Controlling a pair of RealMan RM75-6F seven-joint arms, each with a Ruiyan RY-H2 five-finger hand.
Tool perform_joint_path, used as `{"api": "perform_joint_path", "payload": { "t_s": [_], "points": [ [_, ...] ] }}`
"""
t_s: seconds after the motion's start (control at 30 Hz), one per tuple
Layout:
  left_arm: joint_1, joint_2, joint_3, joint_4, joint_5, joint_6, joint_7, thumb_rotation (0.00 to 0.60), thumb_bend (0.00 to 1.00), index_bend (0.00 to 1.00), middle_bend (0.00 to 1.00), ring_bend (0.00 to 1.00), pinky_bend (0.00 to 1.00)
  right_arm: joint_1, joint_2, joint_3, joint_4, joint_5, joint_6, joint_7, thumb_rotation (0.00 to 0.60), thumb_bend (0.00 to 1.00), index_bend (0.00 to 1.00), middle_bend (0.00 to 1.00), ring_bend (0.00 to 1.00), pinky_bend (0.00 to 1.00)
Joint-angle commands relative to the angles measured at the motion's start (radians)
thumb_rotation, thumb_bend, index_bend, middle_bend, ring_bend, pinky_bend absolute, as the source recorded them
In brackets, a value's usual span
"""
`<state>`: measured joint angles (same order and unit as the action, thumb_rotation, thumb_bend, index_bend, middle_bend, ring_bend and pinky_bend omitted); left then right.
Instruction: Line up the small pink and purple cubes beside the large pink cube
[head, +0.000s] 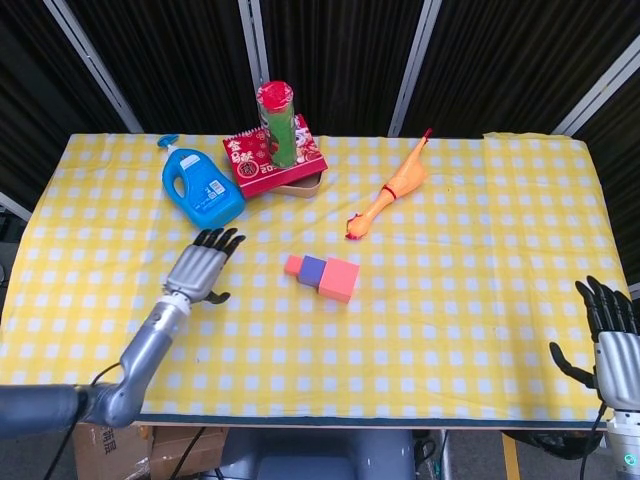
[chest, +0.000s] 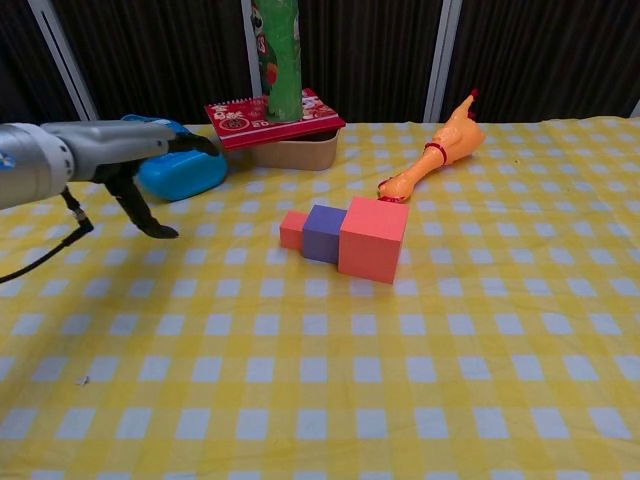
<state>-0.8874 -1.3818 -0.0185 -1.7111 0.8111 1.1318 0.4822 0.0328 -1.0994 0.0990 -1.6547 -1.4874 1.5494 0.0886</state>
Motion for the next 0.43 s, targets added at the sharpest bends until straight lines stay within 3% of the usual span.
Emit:
{"api": "perform_joint_path", "payload": {
  "t_s": [0.03,0.13,0.27,0.43],
  "points": [
    [0.212,0.133,0.13,-0.131,0.243,0.227,-0.15,0.6,0.21,0.0,0.0,0.0,0.05,-0.003,-0.008,0.001,0.004,-0.007,0.015,-0.027,0.6,0.37,0.0,0.0,0.0,0.04],
    [0.311,0.168,0.187,-0.137,0.345,0.322,-0.221,0.6,0.19,0.0,0.0,0.0,0.05,-0.006,-0.021,0.005,0.012,-0.007,0.029,-0.059,0.6,0.37,0.0,0.0,0.0,0.04],
    [0.411,0.194,0.244,-0.097,0.464,0.451,-0.219,0.6,0.17,0.0,0.0,0.0,0.04,-0.01,-0.03,0.012,0.016,0.001,0.043,-0.085,0.6,0.37,0.0,0.0,0.0,0.04],
    [0.522,0.194,0.262,-0.017,0.555,0.582,-0.252,0.6,0.17,0.0,0.0,0.0,0.04,-0.01,-0.042,0.015,0.018,0.008,0.046,-0.107,0.6,0.37,0.0,0.0,0.0,0.04]
  ]
}}
